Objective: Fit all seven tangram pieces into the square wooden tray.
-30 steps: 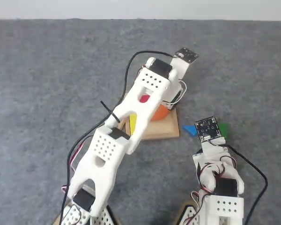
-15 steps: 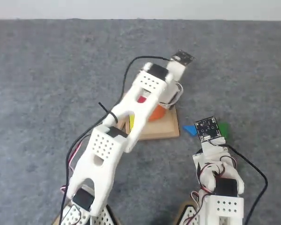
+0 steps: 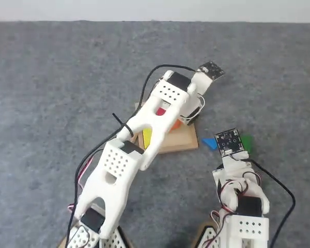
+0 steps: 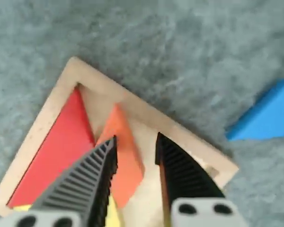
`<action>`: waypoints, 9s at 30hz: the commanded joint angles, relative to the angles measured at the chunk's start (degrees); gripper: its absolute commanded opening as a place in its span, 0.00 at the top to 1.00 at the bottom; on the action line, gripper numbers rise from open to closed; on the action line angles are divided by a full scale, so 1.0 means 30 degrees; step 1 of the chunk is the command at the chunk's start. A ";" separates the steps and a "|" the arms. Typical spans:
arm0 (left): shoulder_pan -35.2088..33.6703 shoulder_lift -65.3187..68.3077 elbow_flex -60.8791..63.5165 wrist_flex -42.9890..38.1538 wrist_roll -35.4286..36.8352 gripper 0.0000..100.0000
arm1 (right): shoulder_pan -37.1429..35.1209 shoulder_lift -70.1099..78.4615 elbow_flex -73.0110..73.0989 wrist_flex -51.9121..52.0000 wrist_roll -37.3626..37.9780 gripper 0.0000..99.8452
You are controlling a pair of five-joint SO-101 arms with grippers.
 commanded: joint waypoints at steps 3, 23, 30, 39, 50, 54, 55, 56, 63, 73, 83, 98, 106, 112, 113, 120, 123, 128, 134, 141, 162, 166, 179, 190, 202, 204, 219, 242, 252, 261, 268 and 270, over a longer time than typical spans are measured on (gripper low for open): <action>-0.0469 -0.2286 -0.0718 0.0791 -0.0147 0.87 | -0.0044 -0.0220 0.0293 0.0044 0.0176 0.99; -0.2081 -0.2344 0.4498 -0.1788 -0.1348 0.87 | -0.0044 -0.0220 0.0293 0.0044 0.0176 0.99; -0.0410 -0.2344 0.4440 -0.3223 -0.1319 0.87 | -0.0044 -0.0220 0.0293 0.0044 0.0176 0.99; -0.0938 -0.2579 0.0220 -0.0147 -0.0498 0.93 | -0.0044 -0.0220 0.0293 0.0044 0.0176 0.99; 0.1758 -0.2549 -0.2447 0.4103 -0.0410 0.94 | -0.0044 -0.0220 0.0293 0.0044 0.0176 0.99; 0.2989 -0.2491 -0.2388 0.4308 -0.0352 0.94 | -0.0044 -0.0220 0.0293 0.0044 0.0176 0.99; 0.3194 -0.2491 -0.2212 0.4308 -0.0352 0.93 | -0.0044 -0.0220 0.0293 0.0044 0.0176 0.99; 0.3370 -0.2491 -0.1890 0.4308 -0.0352 0.93 | -0.0044 -0.0220 0.0293 0.0044 0.0176 0.99; 0.2462 -0.2725 0.0132 0.3341 0.0645 0.93 | -0.0044 -0.0220 0.0293 0.0044 0.0176 0.99; 0.1788 -0.9846 1.0711 -0.4630 0.0645 0.93 | -0.0044 -0.0220 0.0293 0.0044 0.0176 0.99; 0.1641 -1.8344 2.1788 -1.1106 -0.0908 0.83 | -0.0044 -0.0220 0.0293 0.0044 0.0176 0.99; 0.1817 -1.2132 1.7832 -1.0813 -0.2198 0.79 | -0.0044 -0.0220 0.0293 0.0044 0.0176 0.99; 0.1788 -1.0198 1.5780 -1.0813 -0.2227 0.79 | -0.0044 -0.0220 0.0293 0.0044 0.0176 0.99; 0.0996 -0.8733 1.4081 -1.0784 -0.2608 0.79 | -0.0044 -0.0220 0.0293 0.0044 0.0176 0.99; 0.0615 -0.8615 1.3729 -1.0755 -0.2608 0.79 | -0.0044 -0.0220 0.0293 0.0044 0.0176 0.99; -0.1319 -0.8322 1.2527 -1.0725 -0.3429 0.79 | -0.0044 -0.0220 0.0293 0.0044 0.0176 0.99; -0.1465 -0.8527 1.2527 -1.0725 -0.3429 0.79 | -0.0044 -0.0220 0.0293 0.0044 0.0176 0.99; -0.1582 -0.8645 1.2322 -1.0462 -0.3429 0.79 | -0.0044 -0.0220 0.0293 0.0044 0.0176 0.99; -0.0762 -0.8703 1.2322 -0.9231 -0.3429 0.79 | -0.0044 -0.0220 0.0293 0.0044 0.0176 0.99; -0.1055 -0.7297 1.2234 -1.0168 -0.3429 0.79 | -0.0044 -0.0220 0.0293 0.0044 0.0176 0.99; -0.2725 -1.2190 1.5722 -0.8791 -0.4103 0.79 | -0.0044 -0.0220 0.0293 0.0044 0.0176 0.99; -0.3165 -1.2923 1.9267 -1.0637 -0.4747 0.79 | -0.0044 -0.0220 0.0293 0.0044 0.0176 0.99; -0.3018 -1.5267 2.3692 -1.3187 -0.5216 0.79 | -0.0044 -0.0220 0.0293 0.0044 0.0176 0.99; -0.3018 -1.0432 1.8359 -1.3128 -0.5158 0.79 | -0.0044 -0.0220 0.0293 0.0044 0.0176 0.99; -0.2110 -0.9612 1.2791 -0.8821 -0.5099 0.82 | -0.0044 -0.0220 0.0293 0.0044 0.0176 0.99; -0.1846 -1.0667 1.3143 -0.8117 -0.4835 0.82 | -0.0044 -0.0220 0.0293 0.0044 0.0176 0.99; -0.0967 -1.0637 1.8212 -1.1897 -0.4806 0.82 | -0.0044 -0.0220 0.0293 0.0044 0.0176 0.99; -0.0967 -0.7033 0.9070 -0.7267 -0.4542 0.82 | -0.0044 -0.0220 0.0293 0.0044 0.0176 0.99; 0.1407 -1.2747 1.7509 -0.9524 -0.4278 0.82 | -0.0044 -0.0220 0.0293 0.0044 0.0176 0.99; 0.0615 -1.2952 1.9883 -1.0608 -0.4366 0.82 | -0.0044 -0.0220 0.0293 0.0044 0.0176 0.99; 0.0469 -1.2278 1.9531 -1.1751 -0.4366 0.82 | -0.0044 -0.0220 0.0293 0.0044 0.0176 0.99; 0.0469 -1.1370 1.8857 -1.1751 -0.4366 0.82 | -0.0044 -0.0220 0.0293 0.0044 0.0176 0.99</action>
